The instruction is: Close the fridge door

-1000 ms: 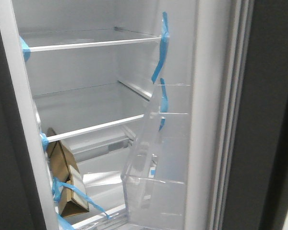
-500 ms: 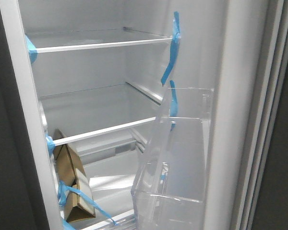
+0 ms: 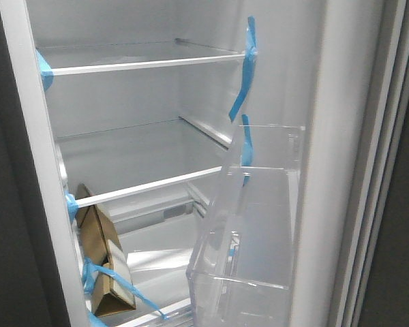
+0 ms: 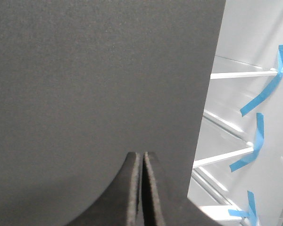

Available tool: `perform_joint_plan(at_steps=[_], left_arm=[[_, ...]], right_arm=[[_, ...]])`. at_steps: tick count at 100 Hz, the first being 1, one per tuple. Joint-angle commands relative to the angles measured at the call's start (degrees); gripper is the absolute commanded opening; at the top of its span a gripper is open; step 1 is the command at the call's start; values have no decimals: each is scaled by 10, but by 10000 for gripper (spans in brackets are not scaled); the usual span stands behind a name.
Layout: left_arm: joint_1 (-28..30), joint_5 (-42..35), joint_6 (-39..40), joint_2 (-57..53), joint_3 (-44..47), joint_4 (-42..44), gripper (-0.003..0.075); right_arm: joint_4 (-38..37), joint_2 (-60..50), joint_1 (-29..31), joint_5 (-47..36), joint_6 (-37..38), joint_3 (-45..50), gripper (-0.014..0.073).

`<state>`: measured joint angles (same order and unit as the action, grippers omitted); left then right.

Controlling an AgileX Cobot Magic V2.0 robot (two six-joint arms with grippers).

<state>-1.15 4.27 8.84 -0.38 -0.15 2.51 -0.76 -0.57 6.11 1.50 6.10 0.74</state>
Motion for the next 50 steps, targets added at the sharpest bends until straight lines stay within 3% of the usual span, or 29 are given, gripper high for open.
perform_joint_plan(at_steps=[1, 14, 29, 50], left_arm=[[0, -48, 1, -13, 23, -4, -20], [0, -48, 1, -13, 23, -4, -20], [0, -48, 1, -13, 23, -4, -20], [0, -48, 1, -13, 23, -4, -20]], right_arm=[[-6, -7, 3, -48, -3, 14, -71], [30, -7, 3, -33, -3, 5, -71], [293, 10, 3, 31, -3, -74, -71], [513, 132, 3, 73, -3, -192, -71]])
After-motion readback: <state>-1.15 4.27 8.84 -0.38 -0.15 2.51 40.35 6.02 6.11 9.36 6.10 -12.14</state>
